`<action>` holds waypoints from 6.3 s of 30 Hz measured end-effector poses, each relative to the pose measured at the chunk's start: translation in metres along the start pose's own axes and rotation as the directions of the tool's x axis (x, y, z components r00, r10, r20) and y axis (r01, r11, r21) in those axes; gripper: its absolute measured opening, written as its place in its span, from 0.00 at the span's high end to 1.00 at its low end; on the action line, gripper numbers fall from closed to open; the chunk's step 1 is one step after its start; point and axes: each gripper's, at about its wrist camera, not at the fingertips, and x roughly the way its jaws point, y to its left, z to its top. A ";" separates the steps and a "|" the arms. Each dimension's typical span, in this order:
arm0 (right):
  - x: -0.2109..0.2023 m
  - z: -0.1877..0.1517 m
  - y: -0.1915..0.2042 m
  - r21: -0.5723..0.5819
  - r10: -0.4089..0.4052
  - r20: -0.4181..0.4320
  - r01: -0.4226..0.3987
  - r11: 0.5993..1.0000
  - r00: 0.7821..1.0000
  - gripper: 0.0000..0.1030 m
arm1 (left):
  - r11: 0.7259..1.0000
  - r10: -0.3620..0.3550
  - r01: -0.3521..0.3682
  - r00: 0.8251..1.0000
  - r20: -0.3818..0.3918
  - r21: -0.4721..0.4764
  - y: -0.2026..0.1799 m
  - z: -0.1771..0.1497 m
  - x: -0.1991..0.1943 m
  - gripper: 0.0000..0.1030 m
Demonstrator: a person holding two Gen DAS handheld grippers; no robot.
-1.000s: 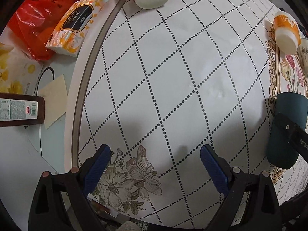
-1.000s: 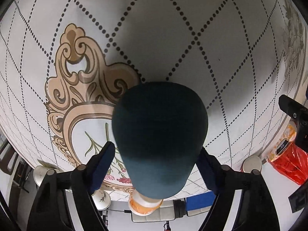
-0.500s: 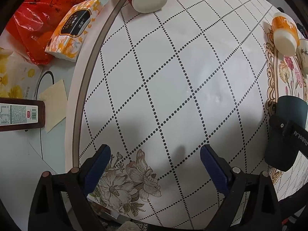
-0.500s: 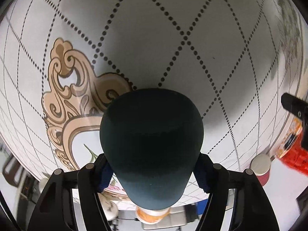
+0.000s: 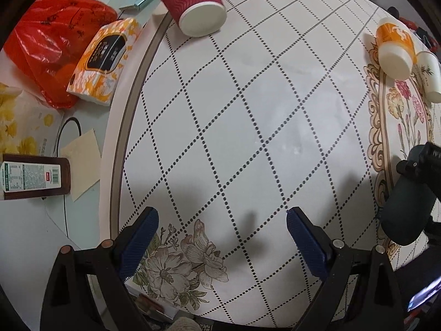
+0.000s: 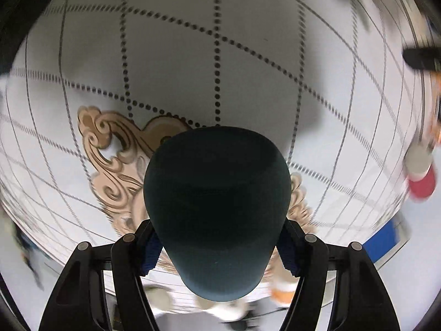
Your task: Flip cup upside down
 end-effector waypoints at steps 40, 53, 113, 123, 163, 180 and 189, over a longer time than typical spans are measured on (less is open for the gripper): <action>0.122 -0.208 -0.015 0.754 0.452 0.657 -0.534 -0.383 0.603 0.30 | 0.997 -0.073 0.073 0.997 -0.026 0.035 -0.047 -0.024 -0.001 0.07; 0.146 -0.262 -0.022 0.759 0.428 0.650 -0.510 -0.404 0.628 0.21 | 0.994 -0.107 0.109 0.993 -0.051 0.029 -0.054 -0.039 0.009 0.07; 0.007 -0.283 0.033 0.657 -0.332 0.210 -0.384 -0.649 0.920 0.20 | 0.987 -0.146 0.147 0.989 -0.022 0.059 -0.106 -0.012 -0.021 0.07; -0.035 -0.288 0.070 0.628 -0.314 0.227 -0.385 -0.676 0.922 0.07 | 0.992 -0.116 0.110 0.989 0.087 0.065 -0.111 -0.026 -0.070 0.05; -0.453 -0.265 0.232 0.498 -0.260 -0.130 -0.164 -0.852 0.957 0.04 | 0.965 -0.256 0.181 0.808 0.531 0.190 -0.036 -0.216 -0.375 0.03; -0.474 -0.282 0.253 0.497 -0.277 -0.140 -0.174 -0.850 0.951 0.03 | 0.972 -0.234 0.169 0.795 0.560 0.165 -0.042 -0.234 -0.396 0.03; -0.471 -0.289 0.248 0.503 -0.278 -0.143 -0.172 -0.847 0.950 0.03 | 0.973 -0.229 0.165 0.798 0.557 0.163 -0.045 -0.234 -0.396 0.03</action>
